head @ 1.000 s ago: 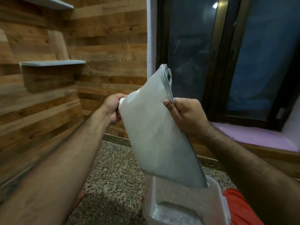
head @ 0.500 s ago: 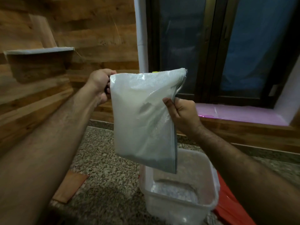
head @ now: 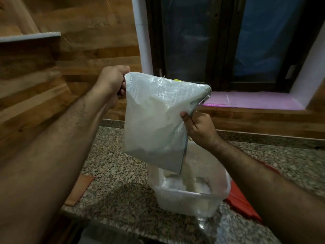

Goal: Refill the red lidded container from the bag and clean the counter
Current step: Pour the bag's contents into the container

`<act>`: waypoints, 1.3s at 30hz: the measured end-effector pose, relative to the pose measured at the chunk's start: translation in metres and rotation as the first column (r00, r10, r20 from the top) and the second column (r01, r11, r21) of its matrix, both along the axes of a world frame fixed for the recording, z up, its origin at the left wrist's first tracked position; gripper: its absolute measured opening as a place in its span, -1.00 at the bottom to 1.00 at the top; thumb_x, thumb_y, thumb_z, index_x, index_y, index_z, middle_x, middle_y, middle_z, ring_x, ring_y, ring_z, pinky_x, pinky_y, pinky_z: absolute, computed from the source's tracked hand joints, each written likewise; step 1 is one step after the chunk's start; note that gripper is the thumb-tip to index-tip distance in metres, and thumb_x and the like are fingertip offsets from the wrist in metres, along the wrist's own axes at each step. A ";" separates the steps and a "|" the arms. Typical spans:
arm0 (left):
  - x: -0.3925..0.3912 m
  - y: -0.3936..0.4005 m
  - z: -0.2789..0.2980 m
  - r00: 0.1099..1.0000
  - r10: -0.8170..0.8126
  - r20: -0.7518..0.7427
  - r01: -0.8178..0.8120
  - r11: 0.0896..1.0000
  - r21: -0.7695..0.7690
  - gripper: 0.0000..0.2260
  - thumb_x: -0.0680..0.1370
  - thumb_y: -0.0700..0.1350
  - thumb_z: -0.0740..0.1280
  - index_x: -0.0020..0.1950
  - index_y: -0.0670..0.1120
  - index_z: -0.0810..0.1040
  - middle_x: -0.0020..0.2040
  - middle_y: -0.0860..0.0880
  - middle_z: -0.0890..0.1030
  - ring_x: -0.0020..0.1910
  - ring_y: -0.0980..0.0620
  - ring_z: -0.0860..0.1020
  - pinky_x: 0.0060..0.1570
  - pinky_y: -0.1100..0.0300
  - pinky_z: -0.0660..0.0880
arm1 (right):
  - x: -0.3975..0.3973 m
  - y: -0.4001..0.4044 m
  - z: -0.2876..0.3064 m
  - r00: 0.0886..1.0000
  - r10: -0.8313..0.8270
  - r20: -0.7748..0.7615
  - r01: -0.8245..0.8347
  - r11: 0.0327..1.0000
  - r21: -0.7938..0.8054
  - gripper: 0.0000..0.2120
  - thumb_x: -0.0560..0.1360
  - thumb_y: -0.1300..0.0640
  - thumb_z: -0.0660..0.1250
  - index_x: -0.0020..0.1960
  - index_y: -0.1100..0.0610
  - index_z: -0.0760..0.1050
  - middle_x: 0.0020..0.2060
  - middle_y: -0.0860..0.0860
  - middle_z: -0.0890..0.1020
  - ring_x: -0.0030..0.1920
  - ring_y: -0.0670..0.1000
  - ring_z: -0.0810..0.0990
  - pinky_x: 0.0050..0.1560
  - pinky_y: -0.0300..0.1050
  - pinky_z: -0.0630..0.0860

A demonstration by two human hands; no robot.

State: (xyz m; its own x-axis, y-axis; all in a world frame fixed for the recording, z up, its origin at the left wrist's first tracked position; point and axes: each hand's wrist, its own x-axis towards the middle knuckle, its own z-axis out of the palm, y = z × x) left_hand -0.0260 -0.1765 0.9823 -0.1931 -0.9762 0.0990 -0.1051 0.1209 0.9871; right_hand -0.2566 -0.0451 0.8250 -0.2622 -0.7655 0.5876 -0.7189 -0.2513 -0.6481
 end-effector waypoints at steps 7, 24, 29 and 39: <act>-0.026 0.017 0.002 0.997 -0.016 0.074 0.020 0.998 -0.054 -0.73 0.68 -0.07 0.29 -0.18 -0.12 0.61 -0.44 0.02 0.48 -0.55 0.15 0.36 -0.53 0.28 0.30 | -0.019 0.024 -0.020 1.000 -0.016 -0.001 0.016 0.997 0.079 -0.37 0.66 -0.31 0.11 0.16 0.18 0.69 0.05 0.12 0.76 0.08 0.16 0.73 0.12 0.13 0.66; -0.084 0.042 -0.003 0.864 0.052 0.501 0.153 0.921 -0.358 -0.71 0.62 -0.03 0.34 0.04 -0.26 0.68 -0.10 -0.17 0.61 -0.15 -0.10 0.59 0.04 -0.15 0.64 | -0.030 0.058 -0.058 0.957 -0.166 0.240 0.073 0.932 0.355 -0.45 0.66 -0.25 0.25 -0.40 0.02 0.54 -0.49 -0.05 0.61 -0.46 -0.18 0.57 -0.34 -0.24 0.43; -0.102 0.044 -0.014 0.802 0.154 0.577 0.143 0.889 -0.436 -0.75 0.68 0.03 0.30 0.05 -0.12 0.66 -0.08 -0.07 0.59 -0.16 -0.01 0.57 -0.18 0.17 0.49 | -0.029 0.065 -0.060 0.925 -0.140 0.353 0.002 0.932 0.363 -0.53 0.65 -0.21 0.31 -0.32 0.04 0.59 -0.47 -0.06 0.62 -0.49 -0.21 0.54 -0.33 -0.23 0.45; -0.118 0.050 -0.024 0.732 0.208 0.649 0.178 0.861 -0.477 -0.78 0.70 0.03 0.26 0.01 -0.07 0.61 -0.18 -0.02 0.55 -0.23 0.01 0.54 -0.23 0.21 0.48 | -0.035 0.091 -0.055 0.718 -0.244 0.652 0.083 0.960 0.267 -0.76 0.54 -0.05 0.54 0.13 0.03 0.65 -0.04 0.11 0.76 -0.16 0.00 0.69 -0.22 -0.02 0.62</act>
